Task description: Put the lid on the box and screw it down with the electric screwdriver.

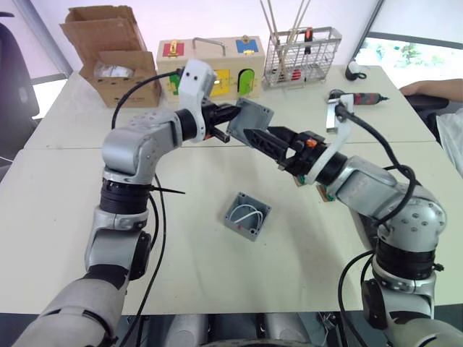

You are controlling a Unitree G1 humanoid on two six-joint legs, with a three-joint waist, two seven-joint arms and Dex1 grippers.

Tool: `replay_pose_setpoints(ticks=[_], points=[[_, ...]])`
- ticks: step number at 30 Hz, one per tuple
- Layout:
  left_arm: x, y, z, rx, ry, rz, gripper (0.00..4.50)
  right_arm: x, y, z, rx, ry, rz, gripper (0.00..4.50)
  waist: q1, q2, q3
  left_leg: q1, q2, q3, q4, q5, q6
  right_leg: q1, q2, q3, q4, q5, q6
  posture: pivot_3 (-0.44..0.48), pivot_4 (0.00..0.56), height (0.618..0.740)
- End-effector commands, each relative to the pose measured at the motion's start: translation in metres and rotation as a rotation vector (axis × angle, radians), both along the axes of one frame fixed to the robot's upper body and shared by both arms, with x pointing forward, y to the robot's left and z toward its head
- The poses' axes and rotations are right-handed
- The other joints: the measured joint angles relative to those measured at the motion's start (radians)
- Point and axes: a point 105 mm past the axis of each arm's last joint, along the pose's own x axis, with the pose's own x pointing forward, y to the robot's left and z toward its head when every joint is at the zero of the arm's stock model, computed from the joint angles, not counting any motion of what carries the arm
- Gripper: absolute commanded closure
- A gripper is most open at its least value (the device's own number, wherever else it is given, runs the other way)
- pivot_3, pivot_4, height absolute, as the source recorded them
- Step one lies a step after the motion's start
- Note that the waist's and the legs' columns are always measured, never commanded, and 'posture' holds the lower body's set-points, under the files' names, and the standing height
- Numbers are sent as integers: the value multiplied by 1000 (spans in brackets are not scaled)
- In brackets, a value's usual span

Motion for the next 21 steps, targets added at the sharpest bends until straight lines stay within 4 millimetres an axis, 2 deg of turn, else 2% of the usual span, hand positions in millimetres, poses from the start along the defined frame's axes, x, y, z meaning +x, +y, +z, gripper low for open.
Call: replay_pose_setpoints(ticks=[1, 7, 10, 16, 20, 21], points=[[-6, -3, 16, -13, -69, -24, 4457, -2, -3, 14, 39, -49, -1, 0, 1, 0, 0, 0, 0, 0, 0, 0, 0, 0, 0, 0, 0, 0, 0, 0, 150, 740], [-9, -7, 20, -29, -64, -48, 4457, 2, -4, 8, 34, -45, -24, 0, 1, 0, 0, 0, 0, 0, 0, 0, 0, 0, 0, 0, 0, 0, 0, 0, 150, 740], [-10, -8, 19, -29, -62, -54, 4500, 6, -5, 6, 33, -45, -41, 750, 1, 0, 0, 0, 0, 0, 0, 0, 0, 0, 0, 0, 0, 0, 0, 0, 150, 740], [-12, -9, 23, -53, -62, -66, 4500, 11, -6, 1, 19, -47, -65, 2530, 1, 0, 0, 0, 0, 0, 0, 0, 0, 0, 0, 0, 0, 0, 0, 0, 150, 740], [-14, -8, 27, -84, -63, -76, 4500, 12, -4, -2, 6, -48, -57, 4280, 1, 0, 0, 0, 0, 0, 0, 0, 0, 0, 0, 0, 0, 0, 0, 0, 150, 740], [-15, -8, 28, -89, -63, -78, 4500, 12, -4, -2, 5, -49, -56, 4361, 1, 0, 0, 0, 0, 0, 0, 0, 0, 0, 0, 0, 0, 0, 0, 0, 150, 740]])
